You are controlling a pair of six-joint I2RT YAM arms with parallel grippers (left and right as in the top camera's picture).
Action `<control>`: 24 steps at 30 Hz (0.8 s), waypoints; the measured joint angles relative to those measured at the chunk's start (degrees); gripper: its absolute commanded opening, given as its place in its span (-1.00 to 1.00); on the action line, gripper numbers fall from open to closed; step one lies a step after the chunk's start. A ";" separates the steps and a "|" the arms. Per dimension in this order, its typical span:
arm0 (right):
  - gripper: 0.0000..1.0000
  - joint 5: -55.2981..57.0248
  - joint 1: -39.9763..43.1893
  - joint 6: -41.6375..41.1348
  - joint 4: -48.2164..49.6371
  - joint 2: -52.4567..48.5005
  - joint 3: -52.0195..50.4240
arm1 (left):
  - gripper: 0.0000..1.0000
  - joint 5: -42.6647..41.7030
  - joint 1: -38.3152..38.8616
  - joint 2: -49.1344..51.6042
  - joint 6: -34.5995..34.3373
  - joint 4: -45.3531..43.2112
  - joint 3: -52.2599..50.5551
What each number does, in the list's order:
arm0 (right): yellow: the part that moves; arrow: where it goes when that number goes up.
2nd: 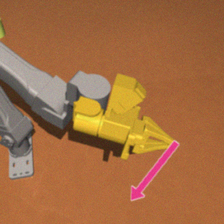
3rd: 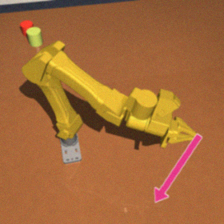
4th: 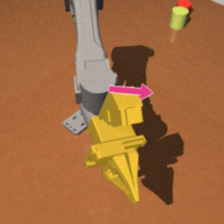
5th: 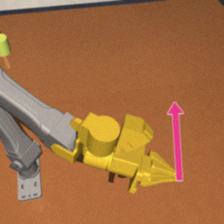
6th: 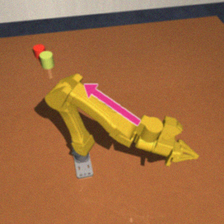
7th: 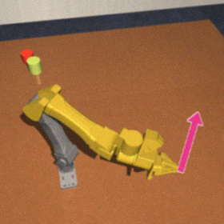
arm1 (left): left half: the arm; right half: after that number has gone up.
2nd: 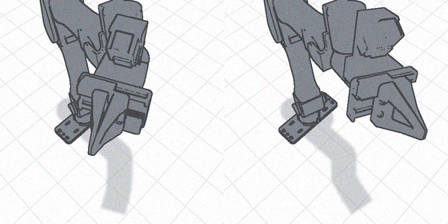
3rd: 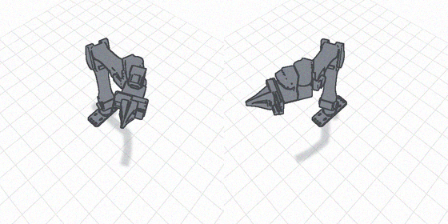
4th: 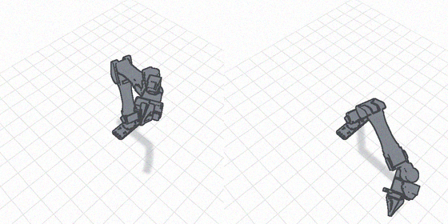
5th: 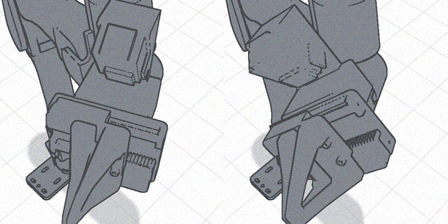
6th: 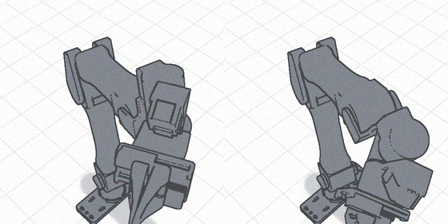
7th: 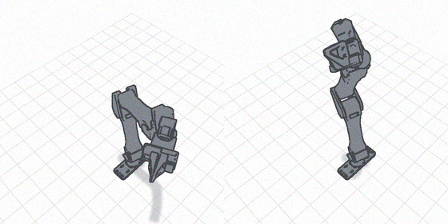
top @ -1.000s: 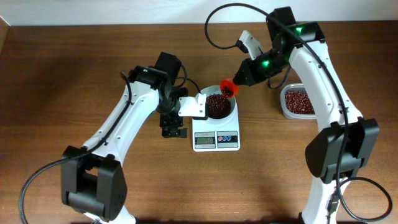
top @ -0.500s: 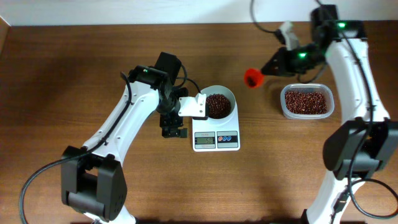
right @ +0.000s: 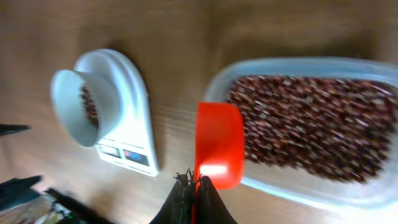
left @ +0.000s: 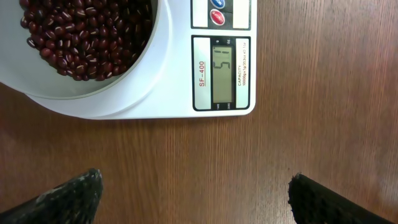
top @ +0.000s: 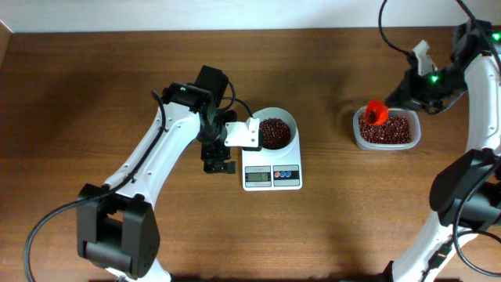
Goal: Scoop item into bowl and weigh 50g on scale
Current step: 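Return the scoop with the right gripper to the bean tub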
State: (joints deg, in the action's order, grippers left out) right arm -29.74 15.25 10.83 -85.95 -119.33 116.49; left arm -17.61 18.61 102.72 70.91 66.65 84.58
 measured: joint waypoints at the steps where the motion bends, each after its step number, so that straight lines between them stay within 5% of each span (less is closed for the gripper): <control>1: -0.92 1.97 -0.02 0.02 -0.20 0.00 0.00 | 0.97 0.00 0.00 0.00 0.00 0.00 0.00; 24: -0.92 10.71 -0.07 -0.68 10.69 0.00 -10.29 | 0.97 -0.02 0.00 0.00 0.00 -0.02 0.00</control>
State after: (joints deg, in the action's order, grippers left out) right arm -19.03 15.18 10.15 -75.26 -119.33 106.19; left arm -17.63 18.61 102.72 70.91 66.63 84.58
